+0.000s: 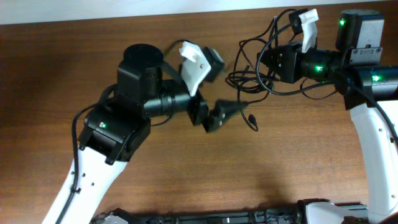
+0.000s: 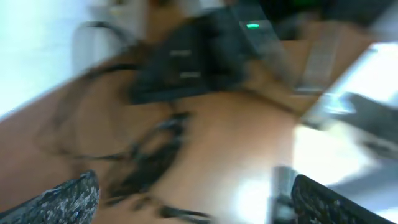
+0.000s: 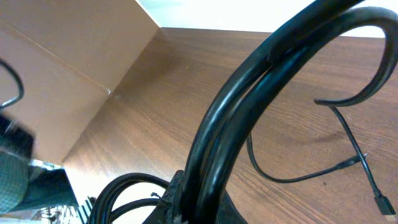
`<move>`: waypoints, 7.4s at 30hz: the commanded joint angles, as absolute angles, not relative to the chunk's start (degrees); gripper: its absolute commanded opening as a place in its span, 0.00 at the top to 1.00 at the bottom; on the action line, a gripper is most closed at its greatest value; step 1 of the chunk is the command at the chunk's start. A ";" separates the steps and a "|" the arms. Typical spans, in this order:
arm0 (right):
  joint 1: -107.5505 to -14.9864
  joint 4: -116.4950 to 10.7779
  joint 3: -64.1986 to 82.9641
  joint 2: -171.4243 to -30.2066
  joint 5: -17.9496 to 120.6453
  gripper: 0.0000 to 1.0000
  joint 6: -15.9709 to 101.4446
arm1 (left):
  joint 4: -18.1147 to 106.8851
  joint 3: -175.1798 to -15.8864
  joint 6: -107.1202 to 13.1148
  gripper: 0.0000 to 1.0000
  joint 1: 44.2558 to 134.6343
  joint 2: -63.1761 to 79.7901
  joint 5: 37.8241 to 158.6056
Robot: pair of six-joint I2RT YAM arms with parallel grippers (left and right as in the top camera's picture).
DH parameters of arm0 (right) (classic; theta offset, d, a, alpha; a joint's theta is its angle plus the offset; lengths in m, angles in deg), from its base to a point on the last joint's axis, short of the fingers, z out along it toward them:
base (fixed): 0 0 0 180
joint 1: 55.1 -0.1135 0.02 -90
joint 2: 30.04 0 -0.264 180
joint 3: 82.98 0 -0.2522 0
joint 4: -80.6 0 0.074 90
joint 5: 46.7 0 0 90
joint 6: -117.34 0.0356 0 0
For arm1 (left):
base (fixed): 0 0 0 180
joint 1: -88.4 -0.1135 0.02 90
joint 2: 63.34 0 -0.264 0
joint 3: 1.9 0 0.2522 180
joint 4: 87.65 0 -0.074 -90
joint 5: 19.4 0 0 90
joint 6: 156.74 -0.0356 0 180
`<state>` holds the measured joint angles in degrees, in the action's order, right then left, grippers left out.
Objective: Untangle cables
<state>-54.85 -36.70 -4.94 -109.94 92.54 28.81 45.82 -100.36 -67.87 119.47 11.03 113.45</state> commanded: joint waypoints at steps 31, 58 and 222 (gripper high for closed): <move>-54.72 -48.83 -5.14 -109.92 101.85 0.96 19.26 | 45.12 -101.00 -9.29 0.07 124.38 20.99 93.32; -54.70 -55.30 -5.14 -109.92 101.85 0.96 28.55 | 17.71 -100.98 -35.19 0.13 124.82 26.70 59.72; -84.23 -56.24 -5.86 -151.75 72.23 0.96 29.80 | 31.39 -99.05 -67.14 0.01 92.36 28.75 75.72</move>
